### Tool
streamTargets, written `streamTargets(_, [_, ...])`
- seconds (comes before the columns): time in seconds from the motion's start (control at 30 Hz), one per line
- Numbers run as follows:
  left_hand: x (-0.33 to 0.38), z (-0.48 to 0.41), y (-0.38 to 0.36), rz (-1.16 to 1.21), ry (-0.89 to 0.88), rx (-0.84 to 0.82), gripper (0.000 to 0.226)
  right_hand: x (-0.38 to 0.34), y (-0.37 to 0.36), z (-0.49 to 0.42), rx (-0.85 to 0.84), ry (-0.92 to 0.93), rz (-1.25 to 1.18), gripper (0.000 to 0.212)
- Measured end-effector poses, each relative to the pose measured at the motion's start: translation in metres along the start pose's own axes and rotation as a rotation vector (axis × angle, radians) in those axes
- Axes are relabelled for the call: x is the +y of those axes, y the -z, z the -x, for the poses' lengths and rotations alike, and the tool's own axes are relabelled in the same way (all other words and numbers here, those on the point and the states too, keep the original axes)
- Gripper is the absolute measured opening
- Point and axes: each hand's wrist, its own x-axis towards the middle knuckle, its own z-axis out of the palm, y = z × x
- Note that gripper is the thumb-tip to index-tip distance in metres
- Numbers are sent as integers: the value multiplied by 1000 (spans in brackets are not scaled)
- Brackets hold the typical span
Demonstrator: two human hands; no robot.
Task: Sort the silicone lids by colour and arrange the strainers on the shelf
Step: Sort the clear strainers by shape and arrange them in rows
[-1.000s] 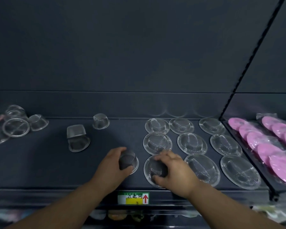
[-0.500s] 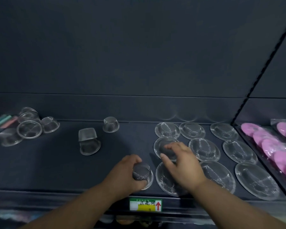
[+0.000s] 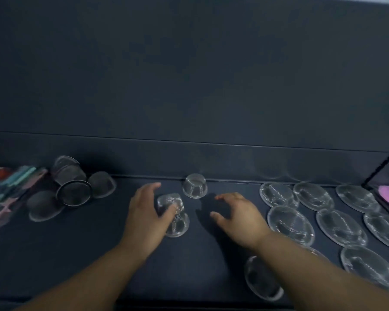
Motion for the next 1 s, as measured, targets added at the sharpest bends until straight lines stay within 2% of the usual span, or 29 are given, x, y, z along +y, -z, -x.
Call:
streamTargets(0.1, [-20, -31, 9, 11, 230, -239, 83, -20, -15, -24, -32, -63, -7, 52])
streamTargets(0.17, [-28, -43, 5, 83, 318, -382, 90, -28, -21, -39, -38, -85, -1, 54])
streamTargets(0.23, [-33, -49, -1, 141, 332, -450, 81, -33, -25, -52, -43, -94, -7, 58])
streamTargets(0.3, [-36, -51, -5, 197, 310, -467, 57, -35, -26, -65, -54, -92, -7, 63])
streamTargets(0.37, [-40, -53, -8, 229, 294, -461, 43, -36, -26, -76, -80, -86, 7, 67])
streamTargets(0.4, [-42, -54, -7, 238, 293, -453, 43, -36, -27, -82, -98, -75, 22, 68])
streamTargets(0.53, [-50, -58, -5, 270, 307, -406, 60, -36, -35, -95, -176, -39, 96, 69])
streamTargets(0.67, [-52, -57, -5, 296, 306, -397, 76, -33, -39, -97, -116, -73, 87, 62])
streamTargets(0.8, [-43, -54, -8, 303, 292, -315, 59, -18, -28, -89, -58, -99, 38, 60])
streamTargets(1.0, [-1, -45, -14, 330, 190, -158, 55, 22, 14, -74, 15, -123, -5, 63])
